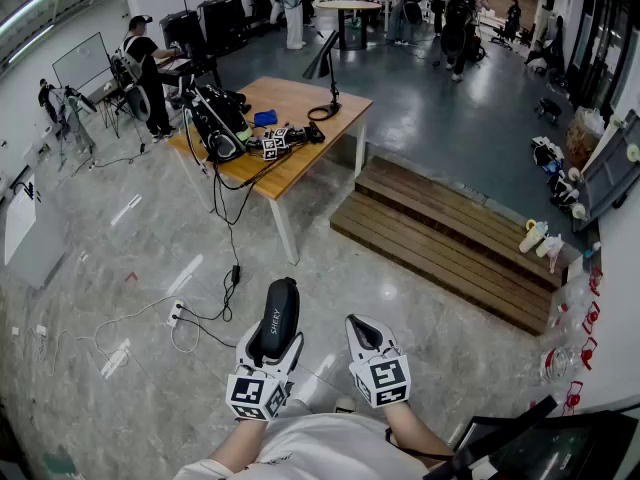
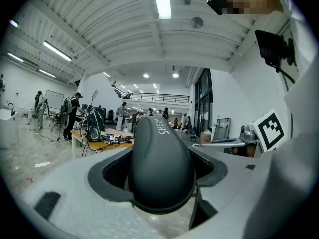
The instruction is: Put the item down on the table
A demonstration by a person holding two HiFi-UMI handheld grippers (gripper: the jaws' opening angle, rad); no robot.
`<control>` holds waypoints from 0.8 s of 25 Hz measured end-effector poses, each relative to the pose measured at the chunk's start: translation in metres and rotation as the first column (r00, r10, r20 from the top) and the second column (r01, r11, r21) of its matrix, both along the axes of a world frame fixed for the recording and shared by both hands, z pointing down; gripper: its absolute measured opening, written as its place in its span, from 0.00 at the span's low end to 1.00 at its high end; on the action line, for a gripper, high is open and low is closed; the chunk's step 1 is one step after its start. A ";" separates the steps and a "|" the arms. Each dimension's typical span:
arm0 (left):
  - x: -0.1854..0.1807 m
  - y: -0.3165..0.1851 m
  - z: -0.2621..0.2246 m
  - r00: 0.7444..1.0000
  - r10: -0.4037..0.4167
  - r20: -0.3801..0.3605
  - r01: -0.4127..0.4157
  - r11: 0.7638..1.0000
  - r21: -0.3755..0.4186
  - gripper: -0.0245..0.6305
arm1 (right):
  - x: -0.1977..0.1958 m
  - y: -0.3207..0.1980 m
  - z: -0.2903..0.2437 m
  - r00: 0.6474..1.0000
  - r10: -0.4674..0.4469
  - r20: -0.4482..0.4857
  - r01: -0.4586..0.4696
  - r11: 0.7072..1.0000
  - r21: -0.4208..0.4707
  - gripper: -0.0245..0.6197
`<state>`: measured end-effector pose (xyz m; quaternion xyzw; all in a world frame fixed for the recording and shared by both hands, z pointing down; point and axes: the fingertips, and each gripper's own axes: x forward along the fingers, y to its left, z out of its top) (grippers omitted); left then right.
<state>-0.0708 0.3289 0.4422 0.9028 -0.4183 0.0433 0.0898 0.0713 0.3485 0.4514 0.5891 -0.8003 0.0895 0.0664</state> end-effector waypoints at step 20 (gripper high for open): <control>0.005 -0.282 0.023 1.000 0.004 -0.026 -0.004 1.000 0.003 0.56 | 0.010 -0.276 0.013 0.998 0.028 -0.050 -0.027 1.000 0.007 0.05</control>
